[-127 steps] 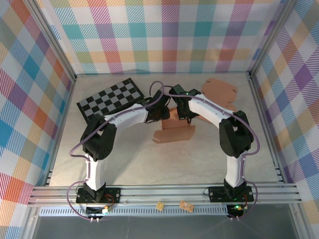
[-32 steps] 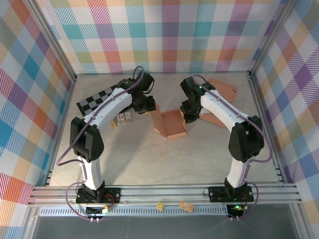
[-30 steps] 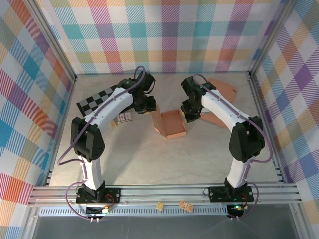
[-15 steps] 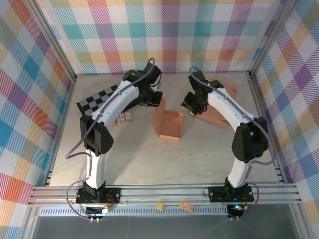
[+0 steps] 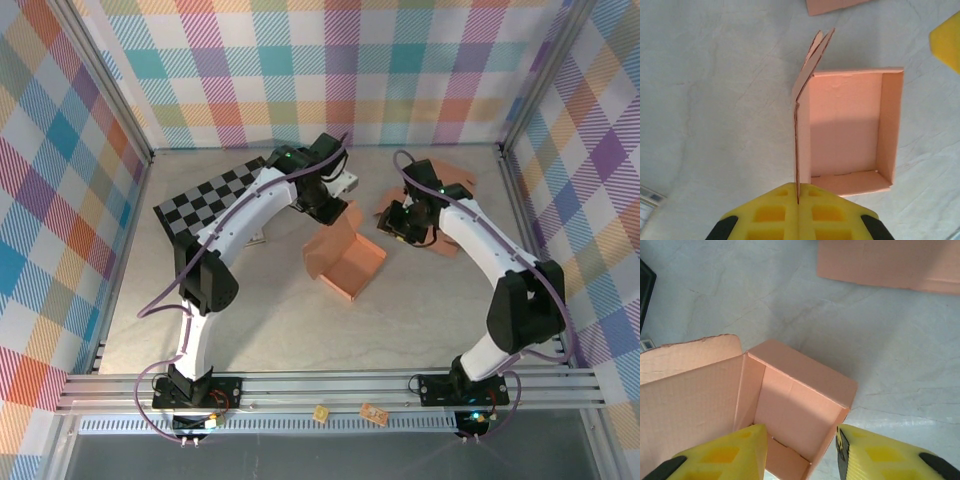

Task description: Fold the paper box

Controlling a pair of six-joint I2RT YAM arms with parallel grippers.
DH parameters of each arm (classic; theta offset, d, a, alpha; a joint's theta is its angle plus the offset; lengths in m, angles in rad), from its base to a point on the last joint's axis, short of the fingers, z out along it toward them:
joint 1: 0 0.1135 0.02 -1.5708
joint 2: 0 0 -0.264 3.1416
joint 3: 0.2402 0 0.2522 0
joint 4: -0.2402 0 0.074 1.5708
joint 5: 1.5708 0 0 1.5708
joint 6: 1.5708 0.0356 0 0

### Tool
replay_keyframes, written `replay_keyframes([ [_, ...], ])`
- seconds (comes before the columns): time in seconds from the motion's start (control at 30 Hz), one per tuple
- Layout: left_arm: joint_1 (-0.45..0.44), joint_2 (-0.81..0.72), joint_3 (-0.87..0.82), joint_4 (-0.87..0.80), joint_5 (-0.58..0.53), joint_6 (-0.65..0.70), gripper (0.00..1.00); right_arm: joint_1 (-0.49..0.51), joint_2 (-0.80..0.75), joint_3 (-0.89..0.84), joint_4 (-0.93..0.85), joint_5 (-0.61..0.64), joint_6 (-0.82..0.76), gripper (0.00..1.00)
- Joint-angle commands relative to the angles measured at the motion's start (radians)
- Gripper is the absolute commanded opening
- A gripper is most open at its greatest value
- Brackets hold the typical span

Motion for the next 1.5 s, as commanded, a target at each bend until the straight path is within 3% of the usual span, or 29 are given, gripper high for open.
replay_keyframes([
  [0.0, -0.014, 0.018, 0.061, -0.034, -0.074, 0.147, 0.0, 0.004, -0.07, -0.053, 0.013, 0.004, 0.01, 0.42],
  [0.27, -0.058, -0.036, -0.015, -0.037, -0.253, 0.345, 0.0, 0.004, -0.155, -0.15, 0.052, -0.056, 0.005, 0.44],
  [0.57, -0.088, -0.044, -0.032, -0.015, -0.225, 0.42, 0.0, 0.004, -0.176, -0.201, 0.068, -0.088, 0.011, 0.45],
  [0.73, -0.111, -0.053, -0.059, 0.068, -0.28, 0.378, 0.33, 0.004, -0.184, -0.212, 0.077, -0.077, -0.018, 0.47],
  [0.8, -0.112, -0.066, -0.063, 0.118, -0.324, 0.324, 0.47, 0.003, -0.17, -0.205, 0.079, -0.077, -0.053, 0.51],
  [0.93, -0.112, -0.1, -0.059, 0.19, -0.334, 0.238, 0.61, 0.003, -0.149, -0.185, 0.089, -0.059, -0.122, 0.54],
  [1.0, -0.112, -0.124, -0.06, 0.218, -0.376, 0.162, 0.8, 0.004, -0.146, -0.169, 0.108, -0.062, -0.163, 0.55],
  [1.07, -0.1, -0.146, -0.052, 0.21, -0.411, 0.049, 0.88, 0.004, -0.142, -0.154, 0.125, -0.069, -0.207, 0.56],
  [1.23, -0.007, -0.258, -0.161, 0.114, -0.33, -0.283, 0.78, 0.004, -0.106, -0.098, 0.16, -0.111, -0.345, 0.61],
  [1.37, 0.063, -0.442, -0.458, 0.149, -0.216, -0.425, 0.74, 0.003, -0.061, -0.048, 0.186, -0.176, -0.456, 0.62],
  [1.47, 0.125, -0.568, -0.689, 0.238, -0.035, -0.468, 0.71, 0.004, -0.015, -0.014, 0.199, -0.222, -0.548, 0.63],
])
